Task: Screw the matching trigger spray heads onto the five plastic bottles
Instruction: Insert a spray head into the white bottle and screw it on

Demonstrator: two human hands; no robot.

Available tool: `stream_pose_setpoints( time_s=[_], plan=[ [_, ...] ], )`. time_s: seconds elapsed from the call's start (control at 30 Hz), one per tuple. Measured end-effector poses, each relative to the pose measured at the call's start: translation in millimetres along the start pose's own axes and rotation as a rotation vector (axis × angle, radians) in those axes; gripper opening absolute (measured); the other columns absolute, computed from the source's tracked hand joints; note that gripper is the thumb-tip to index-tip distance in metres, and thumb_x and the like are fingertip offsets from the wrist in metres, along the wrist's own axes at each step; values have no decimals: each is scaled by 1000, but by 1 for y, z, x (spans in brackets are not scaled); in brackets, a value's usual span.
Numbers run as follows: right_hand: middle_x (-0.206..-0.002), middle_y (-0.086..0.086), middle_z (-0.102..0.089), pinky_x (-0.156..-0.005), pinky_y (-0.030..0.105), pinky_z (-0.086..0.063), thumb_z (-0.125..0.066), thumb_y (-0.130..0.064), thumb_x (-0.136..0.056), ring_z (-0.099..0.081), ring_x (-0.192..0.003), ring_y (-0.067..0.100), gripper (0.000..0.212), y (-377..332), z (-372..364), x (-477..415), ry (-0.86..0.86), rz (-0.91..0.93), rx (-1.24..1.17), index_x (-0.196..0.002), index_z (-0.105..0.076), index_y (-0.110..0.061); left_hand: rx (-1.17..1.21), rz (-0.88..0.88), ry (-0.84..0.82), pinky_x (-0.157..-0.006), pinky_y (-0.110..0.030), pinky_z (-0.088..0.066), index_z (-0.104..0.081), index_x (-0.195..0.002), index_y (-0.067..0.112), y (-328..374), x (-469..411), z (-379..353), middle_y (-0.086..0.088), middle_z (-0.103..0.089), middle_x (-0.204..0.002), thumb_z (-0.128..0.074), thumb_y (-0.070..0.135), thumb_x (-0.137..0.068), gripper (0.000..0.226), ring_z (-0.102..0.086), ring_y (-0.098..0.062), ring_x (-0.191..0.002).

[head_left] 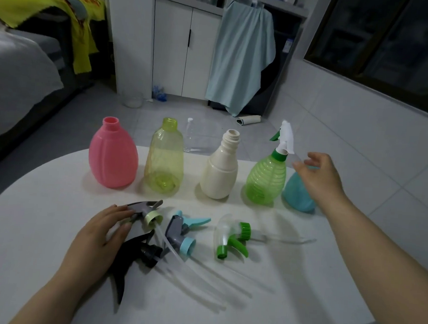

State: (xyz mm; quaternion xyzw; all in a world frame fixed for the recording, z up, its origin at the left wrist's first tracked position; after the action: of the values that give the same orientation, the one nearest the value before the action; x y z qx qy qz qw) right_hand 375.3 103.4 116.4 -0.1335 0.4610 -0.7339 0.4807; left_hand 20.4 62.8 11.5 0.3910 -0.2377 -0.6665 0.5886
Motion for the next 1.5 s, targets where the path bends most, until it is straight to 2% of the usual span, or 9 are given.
stream_pose_setpoints(
  time_s=[0.1, 0.2, 0.27, 0.37, 0.6, 0.77, 1.07, 1.3, 1.5],
  plan=[
    [-100, 18, -58, -60, 17, -28, -55, -8, -80, -46, -74, 19, 14, -9, 8, 29, 184, 137, 19, -94, -50, -6, -27, -21, 5, -102, -34, -28, -63, -102, 5, 3, 0, -2, -13, -57, -122, -54, 3, -82, 22, -42, -25, -124],
    [-82, 7, -54, -61, 19, -36, -55, -5, -79, -48, -68, 20, 12, -20, -13, 57, -93, 328, 163, -82, -50, -15, -50, -54, -5, -102, -35, -29, -63, -104, 4, 6, 2, -3, -14, -57, -122, -55, 3, -81, 24, -42, -26, -124],
    [-96, 5, -58, -79, 25, -43, -57, -13, -80, -53, -87, 20, 16, -22, -33, 73, -460, 381, 402, -96, -56, -15, -60, -77, -11, -101, -33, -28, -63, -104, 4, 7, 4, -4, -14, -58, -122, -56, 3, -80, 24, -44, -25, -123],
    [-138, 3, -41, -93, 25, -34, -58, -23, -80, -43, -120, 19, 54, -9, -55, 86, -845, 287, 717, -130, -37, -20, -65, -77, -16, -102, -33, -27, -62, -104, 5, 5, 7, -5, -13, -58, -122, -56, 4, -81, 25, -44, -26, -122],
    [-132, 13, -47, -96, 38, -42, -52, -15, -80, -47, -115, 29, 50, -5, -77, 93, -918, 198, 877, -127, -36, -9, -25, -65, 0, -102, -35, -29, -63, -103, 5, 4, 7, -5, -13, -58, -120, -56, 3, -81, 23, -46, -27, -120],
    [-134, 10, -44, -92, 31, -38, -48, -10, -80, -45, -118, 26, 53, -3, -79, 88, -973, 195, 882, -131, -34, -12, -2, -36, 15, -103, -34, -28, -63, -104, 7, 3, 7, -3, -13, -57, -122, -54, 5, -82, 23, -44, -26, -123],
    [-124, 9, -53, -86, 28, -40, -54, -11, -79, -51, -107, 24, 43, -1, -67, 82, -793, 216, 681, -121, -46, -16, 59, -16, 107, -97, -39, -33, -64, -98, 2, 18, 17, 6, -16, -61, -113, -49, 0, -84, 21, -51, -32, -113],
    [-82, -6, -57, -60, 15, -44, -65, -8, -74, -54, -75, 8, 32, -34, -11, 55, -593, 62, -15, -102, -54, -18, 134, -108, 19, -74, -29, -41, -60, -101, 21, 73, 1, -7, 0, -59, -95, -57, 12, -81, 23, -54, -20, -84],
    [-86, 5, -60, -57, 13, -51, -51, 8, -79, -59, -73, 11, 21, -36, 20, 44, -488, -54, -575, -92, -58, -7, 167, -166, -40, -88, -21, -29, -45, -124, 19, 123, -52, -49, 7, -49, -118, -57, 25, -82, 44, -41, -7, -107]
  ],
)
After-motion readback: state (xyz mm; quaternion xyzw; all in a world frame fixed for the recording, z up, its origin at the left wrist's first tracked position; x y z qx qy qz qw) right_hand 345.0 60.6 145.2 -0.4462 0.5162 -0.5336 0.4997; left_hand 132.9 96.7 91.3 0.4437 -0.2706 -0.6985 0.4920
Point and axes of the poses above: each hand's wrist, its own x-axis away from the middle knuckle, its own z-axis out of the back of the hand, y = z × x, the point moved 3 cm from there along -x, towards the middle knuckle
